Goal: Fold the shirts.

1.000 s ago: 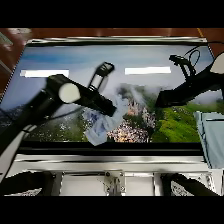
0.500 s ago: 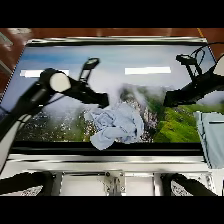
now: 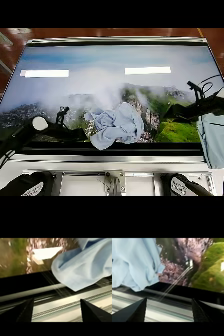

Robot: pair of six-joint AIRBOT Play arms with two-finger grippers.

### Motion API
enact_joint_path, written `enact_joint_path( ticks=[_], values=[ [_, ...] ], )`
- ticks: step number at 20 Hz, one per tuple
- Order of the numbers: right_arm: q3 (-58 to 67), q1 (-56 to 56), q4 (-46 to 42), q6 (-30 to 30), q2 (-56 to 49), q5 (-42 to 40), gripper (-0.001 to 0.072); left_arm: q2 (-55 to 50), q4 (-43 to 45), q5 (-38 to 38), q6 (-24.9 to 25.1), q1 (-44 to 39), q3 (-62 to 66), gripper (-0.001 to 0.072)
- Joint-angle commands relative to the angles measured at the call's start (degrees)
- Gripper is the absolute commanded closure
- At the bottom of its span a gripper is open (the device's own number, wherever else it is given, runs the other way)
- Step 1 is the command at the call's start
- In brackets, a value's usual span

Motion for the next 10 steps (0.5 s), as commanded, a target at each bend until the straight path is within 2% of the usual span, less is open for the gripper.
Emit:
enact_joint_path(
  ticks=[1,4,7,10],
  values=[
    [-8.5,0.0,4.1,-2.9,0.0,-5.1,0.0034,-2.6,-8.3,9.7,0.5,-2.4,-8.0,-0.0005],
    [-10.5,3.7,4.2,-2.5,0.0,-11.0,0.0034,-7.2,-13.3,16.5,0.6,-5.5,-8.0,-0.0004],
    [-10.5,9.1,5.6,-2.2,0.0,-14.1,0.0034,-10.7,-19.7,21.3,4.8,-9.2,-6.6,-0.0003],
    [-10.5,14.5,5.7,-1.0,-1.8,-18.1,0.0034,-12.7,-23.3,27.3,4.8,-12.0,-5.2,-0.0002]
  ],
)
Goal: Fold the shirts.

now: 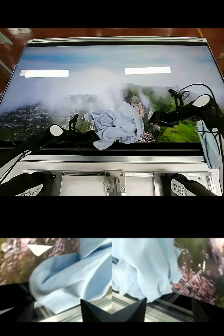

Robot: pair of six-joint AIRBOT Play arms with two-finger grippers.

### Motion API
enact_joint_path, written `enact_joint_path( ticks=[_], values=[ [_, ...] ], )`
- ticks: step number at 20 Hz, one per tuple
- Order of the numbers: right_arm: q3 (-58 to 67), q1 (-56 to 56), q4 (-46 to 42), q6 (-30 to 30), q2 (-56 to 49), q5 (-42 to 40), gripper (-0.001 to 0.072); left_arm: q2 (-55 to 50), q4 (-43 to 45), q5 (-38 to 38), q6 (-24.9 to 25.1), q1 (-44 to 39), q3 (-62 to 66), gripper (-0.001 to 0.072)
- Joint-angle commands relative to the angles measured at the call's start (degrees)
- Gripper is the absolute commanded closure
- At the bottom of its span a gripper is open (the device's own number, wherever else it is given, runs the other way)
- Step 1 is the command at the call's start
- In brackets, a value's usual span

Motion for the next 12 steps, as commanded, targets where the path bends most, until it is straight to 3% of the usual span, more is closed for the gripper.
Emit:
enact_joint_path(
  ticks=[1,2,3,4,5,8,9,10,11,12],
  values=[
    [-0.5,6.1,0.6,1.4,-2.7,-5.1,0.0034,-3.1,-6.0,8.3,1.3,-3.1,1.0,-0.0001],
    [-0.5,7.7,0.7,1.5,-4.2,-5.5,0.0035,-3.7,-6.9,8.7,1.2,-3.6,1.4,0.0017],
    [-0.5,9.2,0.8,1.5,-5.9,-6.1,0.0034,-4.2,-7.5,8.8,1.2,-4.0,1.7,0.0198],
    [-0.4,10.6,0.8,1.5,-7.2,-7.1,0.0035,-4.3,-7.6,8.8,1.2,-4.1,1.8,0.0473],
    [-0.4,12.0,1.2,1.6,-8.4,-8.3,0.0035,-4.2,-7.6,8.5,1.3,-4.2,1.9,0.0644],
    [-0.4,15.1,4.5,2.0,-10.4,-12.4,0.0036,-3.3,-7.6,7.0,3.8,-4.2,2.5,0.0664],
    [-0.4,15.9,4.6,2.6,-10.6,-13.8,0.0117,-2.5,-7.6,6.5,4.8,-4.2,2.8,0.0665],
    [-0.4,16.2,4.8,2.6,-10.6,-14.7,0.0319,-1.4,-7.5,6.4,5.7,-4.1,3.0,0.0665],
    [-0.3,16.1,5.4,2.6,-10.5,-14.7,0.0586,0.0,-7.1,6.4,5.8,-4.0,3.3,0.0665],
    [0.0,15.6,5.1,2.5,-10.3,-13.9,0.0632,1.9,-6.8,6.4,5.8,-3.7,3.4,0.0665]
  ],
)
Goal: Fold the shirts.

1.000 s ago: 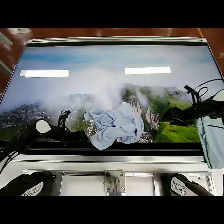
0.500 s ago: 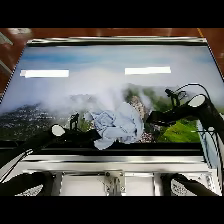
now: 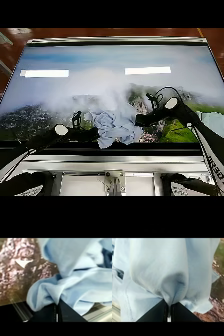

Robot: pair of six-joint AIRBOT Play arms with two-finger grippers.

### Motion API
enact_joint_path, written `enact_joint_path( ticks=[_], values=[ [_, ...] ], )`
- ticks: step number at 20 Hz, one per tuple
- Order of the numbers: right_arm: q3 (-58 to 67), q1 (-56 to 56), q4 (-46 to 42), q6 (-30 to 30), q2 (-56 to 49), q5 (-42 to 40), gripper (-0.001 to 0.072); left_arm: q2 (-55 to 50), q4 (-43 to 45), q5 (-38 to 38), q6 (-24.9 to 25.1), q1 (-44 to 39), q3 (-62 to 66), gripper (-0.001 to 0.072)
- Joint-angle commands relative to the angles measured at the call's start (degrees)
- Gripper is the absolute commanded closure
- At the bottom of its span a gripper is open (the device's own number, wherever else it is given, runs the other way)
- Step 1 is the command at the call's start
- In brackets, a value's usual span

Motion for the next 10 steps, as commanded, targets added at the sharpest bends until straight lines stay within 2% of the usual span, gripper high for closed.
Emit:
enact_joint_path(
  ticks=[1,6,10],
  values=[
    [1.0,0.0,0.9,0.0,0.3,-0.2,0.0642,5.1,1.6,-0.3,1.6,0.7,1.1,0.0666],
    [11.9,-3.6,1.0,-5.9,11.5,5.2,0.0643,23.3,16.0,-0.3,1.6,5.4,10.5,0.0666],
    [27.1,-3.7,2.8,-6.1,24.8,2.2,0.0643,36.4,19.8,7.5,1.9,9.7,26.1,0.0666]
  ],
)
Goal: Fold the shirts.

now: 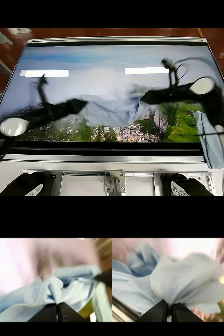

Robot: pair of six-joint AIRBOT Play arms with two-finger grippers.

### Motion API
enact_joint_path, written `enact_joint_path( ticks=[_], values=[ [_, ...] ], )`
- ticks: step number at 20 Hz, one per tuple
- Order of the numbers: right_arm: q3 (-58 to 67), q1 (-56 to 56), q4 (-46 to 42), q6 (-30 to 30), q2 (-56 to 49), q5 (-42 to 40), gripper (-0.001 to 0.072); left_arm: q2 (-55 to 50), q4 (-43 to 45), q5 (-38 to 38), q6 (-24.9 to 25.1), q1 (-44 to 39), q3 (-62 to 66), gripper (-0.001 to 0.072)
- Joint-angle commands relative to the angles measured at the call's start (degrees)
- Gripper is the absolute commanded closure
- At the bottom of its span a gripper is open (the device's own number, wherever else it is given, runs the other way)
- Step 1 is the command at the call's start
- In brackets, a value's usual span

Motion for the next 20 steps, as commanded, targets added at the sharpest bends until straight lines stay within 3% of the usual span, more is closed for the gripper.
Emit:
enact_joint_path(
  ticks=[1,5,7,11,14,17,20],
  values=[
    [12.3,-0.4,1.4,-0.5,10.6,-3.9,0.0643,9.9,5.6,6.3,0.3,3.0,13.0,0.0666],
    [23.4,-0.4,2.0,2.8,17.1,-8.7,0.0643,9.8,6.0,3.6,4.0,2.9,26.6,0.0666],
    [25.6,-0.4,1.6,4.1,19.1,-5.5,0.0643,10.1,6.0,1.0,8.5,3.0,28.9,0.0666],
    [26.2,-0.4,0.3,7.0,20.1,4.1,0.0643,10.1,8.2,-8.3,8.7,3.0,29.0,0.0666],
    [26.2,-0.4,-8.0,10.5,19.0,11.6,0.0643,9.7,20.3,-22.4,-0.2,3.0,28.8,0.0666],
    [25.8,-0.4,-15.3,12.2,14.1,26.9,0.0643,9.8,37.5,-35.0,-9.6,3.0,24.4,0.0666],
    [19.5,-0.4,-14.4,13.8,7.4,34.8,0.0643,9.5,45.9,-38.2,-15.3,3.1,15.8,0.0666]
  ],
)
